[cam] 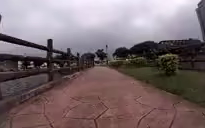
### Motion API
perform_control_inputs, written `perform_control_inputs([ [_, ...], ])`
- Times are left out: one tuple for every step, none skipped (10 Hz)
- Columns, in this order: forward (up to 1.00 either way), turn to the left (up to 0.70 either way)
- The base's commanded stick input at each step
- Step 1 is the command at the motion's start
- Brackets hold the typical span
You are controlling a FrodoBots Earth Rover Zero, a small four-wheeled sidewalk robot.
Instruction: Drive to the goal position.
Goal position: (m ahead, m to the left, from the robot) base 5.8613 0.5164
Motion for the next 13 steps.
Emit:
perform_control_inputs([
  [1.0, 0.0],
  [1.0, 0.0],
  [1.0, 0.0],
  [1.0, 0.0],
  [1.0, 0.0],
  [1.0, 0.0],
  [1.0, 0.0],
  [1.0, 0.0],
  [1.0, 0.0],
  [1.0, 0.0],
  [1.0, 0.0],
  [1.0, 0.0],
  [1.0, 0.0],
])
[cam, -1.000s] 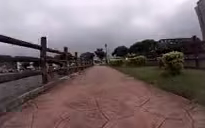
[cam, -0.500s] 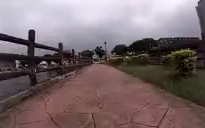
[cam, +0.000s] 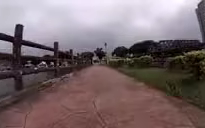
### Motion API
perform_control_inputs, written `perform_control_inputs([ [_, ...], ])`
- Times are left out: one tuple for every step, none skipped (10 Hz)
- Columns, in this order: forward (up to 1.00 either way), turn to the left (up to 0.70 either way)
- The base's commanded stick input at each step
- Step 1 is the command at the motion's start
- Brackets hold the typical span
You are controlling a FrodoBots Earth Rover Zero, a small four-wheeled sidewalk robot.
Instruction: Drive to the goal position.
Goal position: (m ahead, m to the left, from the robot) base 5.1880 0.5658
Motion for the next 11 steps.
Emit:
perform_control_inputs([
  [1.0, 0.0],
  [1.0, 0.0],
  [1.0, 0.11],
  [1.0, 0.27],
  [1.0, 0.0],
  [1.0, 0.0],
  [1.0, 0.0],
  [1.0, 0.0],
  [1.0, 0.0],
  [1.0, 0.0],
  [1.0, 0.0],
])
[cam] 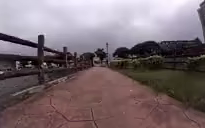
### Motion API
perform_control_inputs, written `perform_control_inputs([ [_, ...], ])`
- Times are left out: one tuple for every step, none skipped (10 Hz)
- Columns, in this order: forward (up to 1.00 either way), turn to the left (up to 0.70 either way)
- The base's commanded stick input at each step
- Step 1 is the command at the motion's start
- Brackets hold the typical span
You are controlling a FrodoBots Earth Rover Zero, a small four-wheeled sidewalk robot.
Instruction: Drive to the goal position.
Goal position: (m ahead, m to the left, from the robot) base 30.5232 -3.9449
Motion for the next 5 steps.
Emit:
perform_control_inputs([
  [1.0, 0.0],
  [1.0, 0.0],
  [1.0, 0.0],
  [1.0, 0.0],
  [1.0, 0.0],
])
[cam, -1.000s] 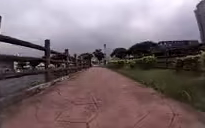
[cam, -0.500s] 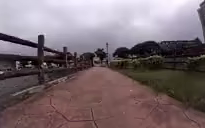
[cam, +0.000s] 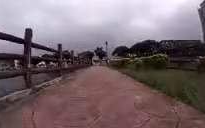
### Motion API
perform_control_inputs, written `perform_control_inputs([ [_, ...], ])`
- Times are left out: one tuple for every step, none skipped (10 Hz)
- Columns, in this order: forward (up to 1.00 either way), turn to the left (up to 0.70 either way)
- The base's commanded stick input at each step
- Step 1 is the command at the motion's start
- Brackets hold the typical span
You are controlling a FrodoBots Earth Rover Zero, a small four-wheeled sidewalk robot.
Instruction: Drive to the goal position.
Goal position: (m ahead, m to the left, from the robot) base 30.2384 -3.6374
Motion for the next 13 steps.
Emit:
perform_control_inputs([
  [1.0, 0.0],
  [1.0, 0.0],
  [1.0, 0.0],
  [1.0, 0.08],
  [1.0, 0.22],
  [1.0, 0.27],
  [1.0, 0.13],
  [1.0, 0.0],
  [1.0, 0.0],
  [1.0, 0.0],
  [1.0, 0.0],
  [1.0, 0.0],
  [1.0, 0.0],
])
